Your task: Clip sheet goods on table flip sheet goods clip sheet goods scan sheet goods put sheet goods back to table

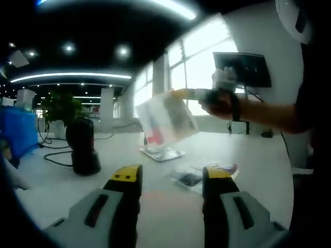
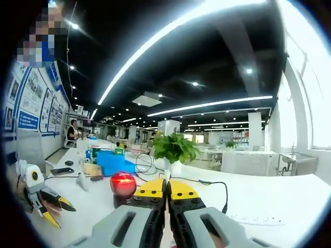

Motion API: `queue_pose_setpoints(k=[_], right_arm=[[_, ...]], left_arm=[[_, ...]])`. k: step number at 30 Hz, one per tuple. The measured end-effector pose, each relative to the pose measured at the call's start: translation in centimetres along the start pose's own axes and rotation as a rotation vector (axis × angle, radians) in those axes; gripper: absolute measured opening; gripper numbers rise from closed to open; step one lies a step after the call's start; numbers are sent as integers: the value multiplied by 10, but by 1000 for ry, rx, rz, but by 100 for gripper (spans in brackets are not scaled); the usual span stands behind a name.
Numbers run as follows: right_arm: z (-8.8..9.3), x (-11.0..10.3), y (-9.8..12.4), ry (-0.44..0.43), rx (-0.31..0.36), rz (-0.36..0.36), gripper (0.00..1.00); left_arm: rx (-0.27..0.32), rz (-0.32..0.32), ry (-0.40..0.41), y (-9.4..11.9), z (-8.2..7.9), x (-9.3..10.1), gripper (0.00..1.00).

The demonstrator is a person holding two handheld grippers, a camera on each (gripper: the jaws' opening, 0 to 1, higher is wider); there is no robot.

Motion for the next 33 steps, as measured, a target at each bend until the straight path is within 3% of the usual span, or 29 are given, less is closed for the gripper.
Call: queue_pose_setpoints(k=[14, 22, 33], right_arm=[[15, -20, -4, -25, -10, -74, 0], [33, -10, 0, -65, -41, -61, 0], [37, 10, 2, -54, -47, -6, 0]], left_arm=[[-5, -7, -5, 0, -1, 1, 39], [-4, -6, -8, -1, -1, 2, 39], [-7, -10, -12, -1, 0, 1, 39]])
Point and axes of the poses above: the point that each gripper's makers call its tool centre point, and the gripper's own axes: y roughly backward along the fingers, x roughly to its right, z roughly out of its underside, the point moved 2 cm from there along y, roughly backward along the fingers, and after that the axes turned 1 degree about -x, right-handed, at the moved point
